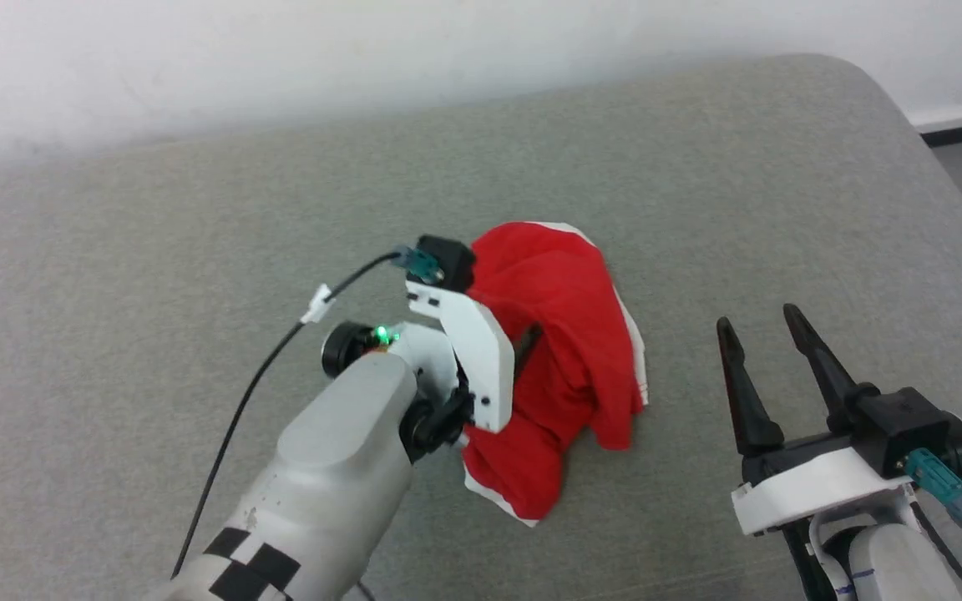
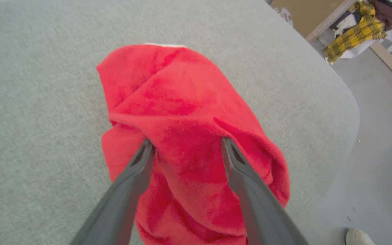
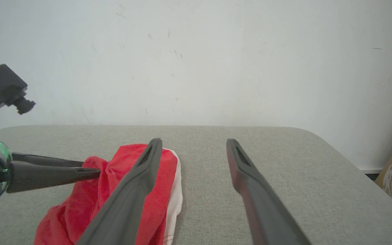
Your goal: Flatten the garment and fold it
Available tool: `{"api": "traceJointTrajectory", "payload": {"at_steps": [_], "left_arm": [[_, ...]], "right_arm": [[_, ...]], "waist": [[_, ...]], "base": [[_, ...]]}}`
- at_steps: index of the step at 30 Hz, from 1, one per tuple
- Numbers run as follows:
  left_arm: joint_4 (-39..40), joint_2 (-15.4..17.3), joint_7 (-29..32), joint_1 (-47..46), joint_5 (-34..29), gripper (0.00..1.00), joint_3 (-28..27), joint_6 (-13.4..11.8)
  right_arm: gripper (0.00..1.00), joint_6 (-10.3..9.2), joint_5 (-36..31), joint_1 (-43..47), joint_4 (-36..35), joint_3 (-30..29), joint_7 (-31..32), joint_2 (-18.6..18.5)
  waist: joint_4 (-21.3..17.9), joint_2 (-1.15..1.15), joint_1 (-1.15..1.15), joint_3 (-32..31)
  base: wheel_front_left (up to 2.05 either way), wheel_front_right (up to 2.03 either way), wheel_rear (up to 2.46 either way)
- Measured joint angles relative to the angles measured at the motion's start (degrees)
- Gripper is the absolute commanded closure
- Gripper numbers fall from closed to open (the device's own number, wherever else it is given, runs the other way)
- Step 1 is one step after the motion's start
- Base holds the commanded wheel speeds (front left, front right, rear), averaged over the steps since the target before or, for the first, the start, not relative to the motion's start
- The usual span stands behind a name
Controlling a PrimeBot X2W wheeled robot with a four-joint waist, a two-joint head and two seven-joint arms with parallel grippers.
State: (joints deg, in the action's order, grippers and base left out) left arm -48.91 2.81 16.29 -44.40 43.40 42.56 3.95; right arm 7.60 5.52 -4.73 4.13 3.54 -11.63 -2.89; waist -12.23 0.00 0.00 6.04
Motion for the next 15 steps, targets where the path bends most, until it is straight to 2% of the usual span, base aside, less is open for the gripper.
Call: {"api": "traceJointTrajectory", "payload": {"at_steps": [4,8,11,15], "left_arm": [[5.1,1.4,-13.5,0.9,-0.2,0.00,-3.5,-0.9],[10.2,5.3,-26.5,4.0,-2.1,0.00,-6.6,-3.0],[14.6,8.2,-30.4,8.1,-2.7,0.00,-9.7,-4.6],[24.2,10.8,-30.9,14.7,-6.6,0.00,-16.7,-6.4]], "right_arm": [[0.00,0.00,-0.1,0.1,-0.2,-0.7,0.1,0.0],[0.00,0.00,-0.3,0.3,-0.5,-1.8,0.5,0.0],[0.00,0.00,-0.5,0.5,-0.8,-2.3,0.6,0.0],[0.00,0.00,-0.8,0.9,-1.3,-2.9,1.1,0.0]], "waist": [[2.3,0.00,0.00,-0.5],[4.6,0.00,0.00,-1.1],[6.4,0.00,0.00,-1.5],[8.5,0.00,0.00,-1.8]], "base": [[0.00,0.00,0.00],[0.00,0.00,0.00],[0.00,0.00,0.00],[0.00,0.00,0.00]]}}
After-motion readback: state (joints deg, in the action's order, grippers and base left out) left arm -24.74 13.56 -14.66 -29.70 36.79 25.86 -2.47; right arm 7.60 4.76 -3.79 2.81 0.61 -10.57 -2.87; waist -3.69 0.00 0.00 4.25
